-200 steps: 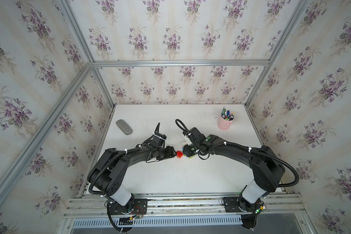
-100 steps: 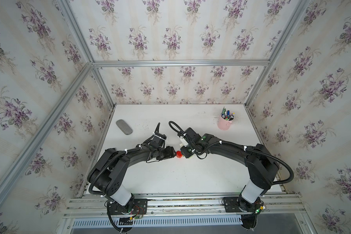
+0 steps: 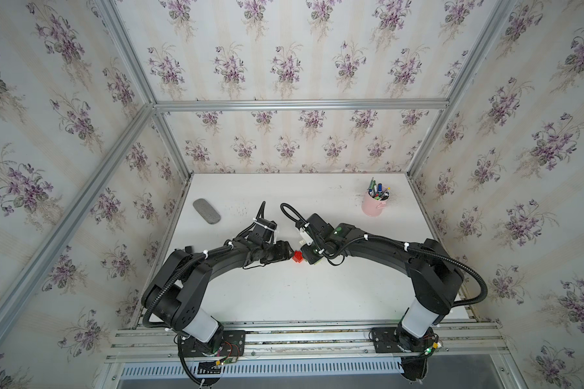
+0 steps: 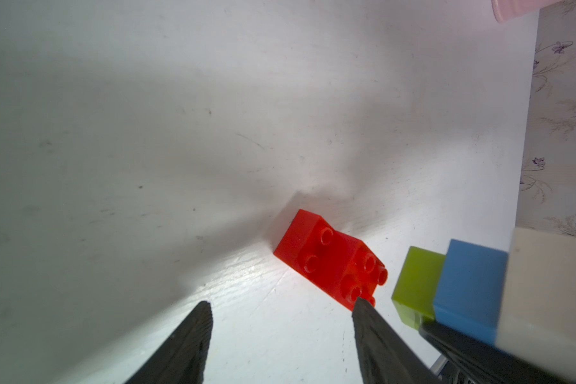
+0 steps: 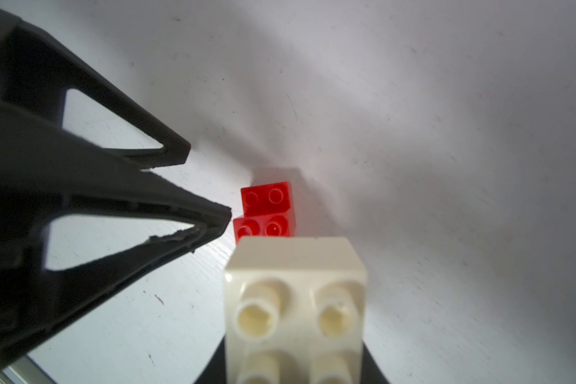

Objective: Assemble the letter y with lego
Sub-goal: Assemble the lego brick with the lego brick.

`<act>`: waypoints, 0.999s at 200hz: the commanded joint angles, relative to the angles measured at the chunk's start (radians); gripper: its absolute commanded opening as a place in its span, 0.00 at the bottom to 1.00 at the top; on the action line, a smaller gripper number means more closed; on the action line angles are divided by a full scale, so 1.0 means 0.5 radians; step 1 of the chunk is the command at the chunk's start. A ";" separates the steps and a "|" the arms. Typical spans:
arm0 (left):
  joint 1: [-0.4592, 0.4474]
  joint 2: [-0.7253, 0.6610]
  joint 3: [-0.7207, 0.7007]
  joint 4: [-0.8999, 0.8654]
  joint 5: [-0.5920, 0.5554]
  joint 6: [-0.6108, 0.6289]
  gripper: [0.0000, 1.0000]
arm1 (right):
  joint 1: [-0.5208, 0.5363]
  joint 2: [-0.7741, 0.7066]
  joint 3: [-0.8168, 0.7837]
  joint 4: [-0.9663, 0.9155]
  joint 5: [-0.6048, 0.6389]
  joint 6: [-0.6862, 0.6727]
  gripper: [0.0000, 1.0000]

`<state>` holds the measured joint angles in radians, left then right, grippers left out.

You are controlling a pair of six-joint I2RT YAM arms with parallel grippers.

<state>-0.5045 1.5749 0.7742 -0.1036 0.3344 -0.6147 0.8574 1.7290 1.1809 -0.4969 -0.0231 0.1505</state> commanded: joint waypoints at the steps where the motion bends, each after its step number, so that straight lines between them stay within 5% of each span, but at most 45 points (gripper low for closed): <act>1: 0.001 0.027 0.015 -0.003 0.018 -0.004 0.69 | 0.003 -0.005 -0.004 0.021 0.006 0.006 0.20; 200: -0.025 0.107 -0.002 -0.020 -0.034 0.008 0.68 | 0.012 -0.002 0.027 -0.033 0.067 -0.187 0.19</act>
<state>-0.5167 1.6264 0.7727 -0.0772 0.3458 -0.6193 0.8631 1.7287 1.1831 -0.4984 -0.0059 0.1108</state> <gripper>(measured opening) 0.684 0.334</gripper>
